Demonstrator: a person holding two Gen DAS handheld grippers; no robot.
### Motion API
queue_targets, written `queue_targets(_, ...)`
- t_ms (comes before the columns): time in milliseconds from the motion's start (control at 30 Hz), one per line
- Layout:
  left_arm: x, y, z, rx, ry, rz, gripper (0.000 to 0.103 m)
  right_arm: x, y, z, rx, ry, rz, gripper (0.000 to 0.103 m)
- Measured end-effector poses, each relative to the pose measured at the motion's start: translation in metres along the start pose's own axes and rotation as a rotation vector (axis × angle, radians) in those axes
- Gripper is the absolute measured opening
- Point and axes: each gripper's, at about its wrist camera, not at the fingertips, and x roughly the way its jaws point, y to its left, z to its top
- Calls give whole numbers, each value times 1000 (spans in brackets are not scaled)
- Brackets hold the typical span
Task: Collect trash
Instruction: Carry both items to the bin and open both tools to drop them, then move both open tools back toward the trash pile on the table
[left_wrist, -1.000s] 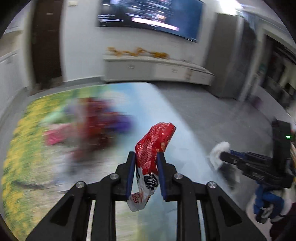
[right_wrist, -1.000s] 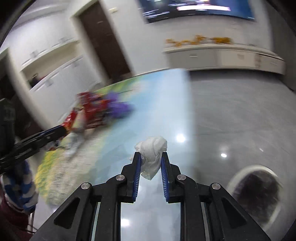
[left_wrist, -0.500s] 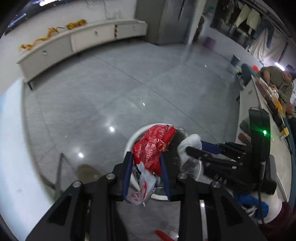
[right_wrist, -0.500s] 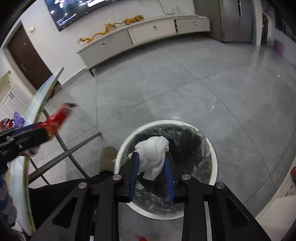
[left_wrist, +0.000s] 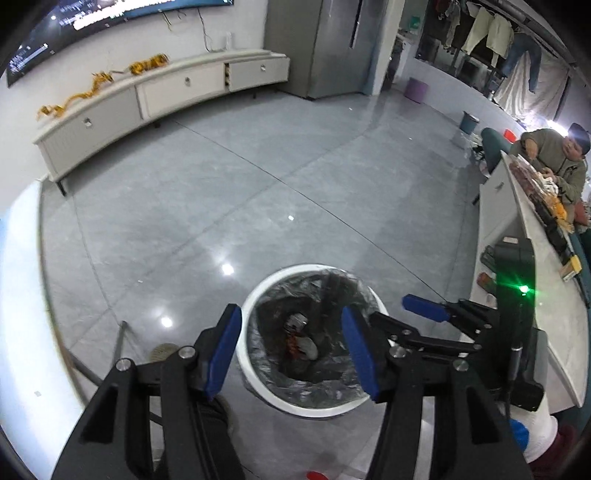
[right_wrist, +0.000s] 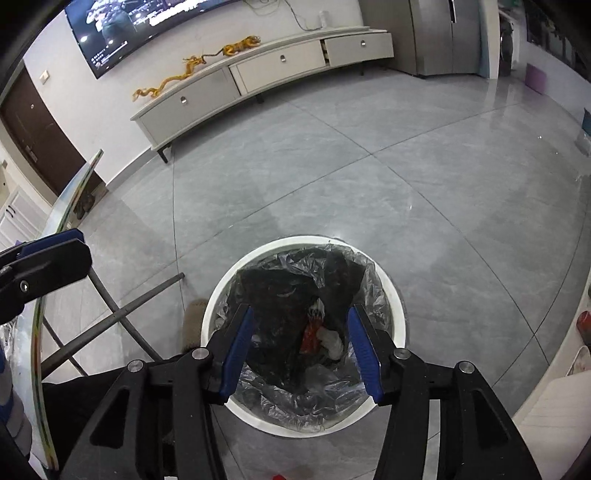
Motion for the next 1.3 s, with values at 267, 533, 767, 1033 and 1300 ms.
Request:
queue_targets(267, -48, 19, -11, -8, -110, 149, 57, -29, 24, 6, -43, -60, 12, 52)
queue_targets(533, -102, 39, -26, -40, -220, 213, 69, -67, 61, 12, -102, -131, 25, 52)
queue_targets(767, -145, 64, -45, -94, -304, 248, 69, -95, 105, 16, -183, -172, 48, 52)
queue_targets(1033, -191, 109, -71, -195, -386, 285, 69, -120, 167, 23, -274, -207, 95, 52)
queue_targets(1300, -220, 162, -106, -307, -433, 328, 69, -131, 232, 24, -380, -208, 144, 52)
